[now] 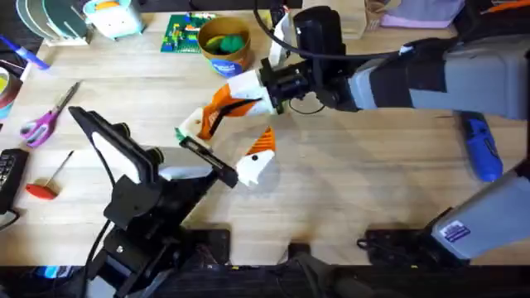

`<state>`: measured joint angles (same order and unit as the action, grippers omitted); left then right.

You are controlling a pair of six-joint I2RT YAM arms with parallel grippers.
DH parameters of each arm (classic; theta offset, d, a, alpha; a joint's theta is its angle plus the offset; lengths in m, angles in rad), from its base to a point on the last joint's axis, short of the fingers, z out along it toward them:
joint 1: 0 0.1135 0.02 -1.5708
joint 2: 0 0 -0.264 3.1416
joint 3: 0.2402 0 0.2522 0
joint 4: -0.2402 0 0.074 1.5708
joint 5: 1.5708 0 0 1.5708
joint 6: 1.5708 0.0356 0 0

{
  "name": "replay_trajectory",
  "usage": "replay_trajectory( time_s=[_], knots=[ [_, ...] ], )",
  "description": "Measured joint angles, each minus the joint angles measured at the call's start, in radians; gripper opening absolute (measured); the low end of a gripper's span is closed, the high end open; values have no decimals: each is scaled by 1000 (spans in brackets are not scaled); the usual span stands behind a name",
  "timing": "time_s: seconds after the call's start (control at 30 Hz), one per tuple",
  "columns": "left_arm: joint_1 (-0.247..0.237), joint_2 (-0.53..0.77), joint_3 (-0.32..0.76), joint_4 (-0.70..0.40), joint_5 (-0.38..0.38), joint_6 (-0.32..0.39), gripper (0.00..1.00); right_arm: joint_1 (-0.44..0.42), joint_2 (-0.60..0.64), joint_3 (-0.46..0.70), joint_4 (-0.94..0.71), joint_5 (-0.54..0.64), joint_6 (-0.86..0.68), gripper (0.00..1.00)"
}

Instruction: Pick up the gripper from the table and insert it into the empty holder that is missing its gripper. Then pick up a screw, insert it into the mounting hole, and use the screwdriver to tighten it. Finally, clean up the table by picking up the vegetable and placing it into the bucket.

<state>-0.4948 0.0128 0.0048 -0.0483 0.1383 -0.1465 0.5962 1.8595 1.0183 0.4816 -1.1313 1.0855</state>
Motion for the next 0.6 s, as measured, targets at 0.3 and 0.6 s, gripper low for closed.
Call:
replay_trajectory(
  time_s=[0.3, 0.6],
  knots=[
    [-8, 0, 0, 20, 34, 12, 993, 7, 0, 0, -13, -105, -14, 314],
    [-12, -1, 0, 23, 61, 19, 993, 24, 0, 0, -15, -151, -24, 427]
  ],
)
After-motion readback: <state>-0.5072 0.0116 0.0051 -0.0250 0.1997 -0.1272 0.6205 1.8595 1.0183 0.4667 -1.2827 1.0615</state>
